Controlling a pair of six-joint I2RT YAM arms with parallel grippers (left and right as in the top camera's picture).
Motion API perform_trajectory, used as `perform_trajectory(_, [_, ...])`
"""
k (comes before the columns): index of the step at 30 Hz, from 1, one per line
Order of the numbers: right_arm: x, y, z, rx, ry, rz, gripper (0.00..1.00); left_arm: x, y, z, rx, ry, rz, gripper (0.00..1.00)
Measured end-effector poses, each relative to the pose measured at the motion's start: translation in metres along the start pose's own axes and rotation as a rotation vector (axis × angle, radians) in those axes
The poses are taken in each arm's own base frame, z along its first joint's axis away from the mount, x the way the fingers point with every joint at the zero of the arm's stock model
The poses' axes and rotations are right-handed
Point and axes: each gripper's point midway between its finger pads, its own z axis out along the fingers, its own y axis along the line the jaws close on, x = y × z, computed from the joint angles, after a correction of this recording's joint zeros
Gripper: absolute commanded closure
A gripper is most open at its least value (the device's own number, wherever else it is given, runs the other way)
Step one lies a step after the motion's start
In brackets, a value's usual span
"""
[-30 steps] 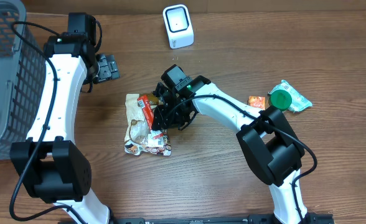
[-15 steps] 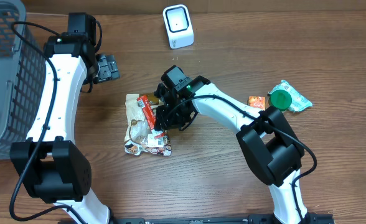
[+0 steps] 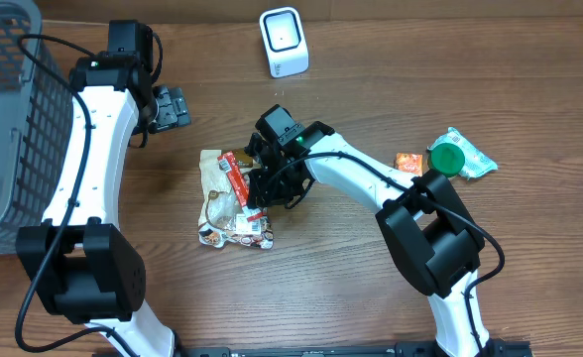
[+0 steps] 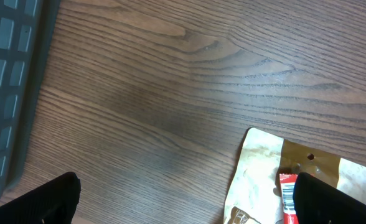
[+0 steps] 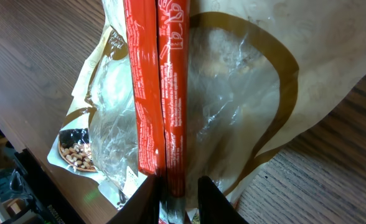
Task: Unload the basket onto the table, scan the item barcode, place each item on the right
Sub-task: 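Lower the right gripper and grasp the red snack stick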
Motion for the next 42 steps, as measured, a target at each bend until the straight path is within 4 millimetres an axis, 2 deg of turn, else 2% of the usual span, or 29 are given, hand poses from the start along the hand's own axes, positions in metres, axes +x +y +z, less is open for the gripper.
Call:
perform_trajectory(6, [0.000, 0.000, 0.000, 0.000, 0.000, 0.000, 0.78, 0.000, 0.000, 0.000, 0.000, 0.000, 0.000, 0.00])
perform_trajectory(12, [0.002, -0.001, 0.000, 0.007, 0.007, 0.005, 0.69, 0.000, 0.000, 0.000, 0.000, 0.000, 0.000, 0.00])
perform_trajectory(22, [0.006, 0.000, 0.005, 0.042, 0.013, -0.010, 0.68, 0.000, 0.000, 0.000, 0.000, 0.000, 0.000, 0.00])
perform_trajectory(25, [0.008, 0.003, 0.008, 0.053, 0.014, -0.023, 0.70, 0.000, 0.000, 0.000, 0.000, 0.000, 0.000, 0.00])
perform_trajectory(34, [0.009, 0.008, 0.011, 0.056, 0.013, -0.039, 0.96, 0.000, 0.000, 0.000, 0.000, 0.000, 0.000, 0.00])
perform_trajectory(42, [0.006, 0.005, 0.007, 0.073, 0.000, -0.096, 0.96, 0.000, 0.000, 0.000, 0.000, 0.000, 0.000, 0.00])
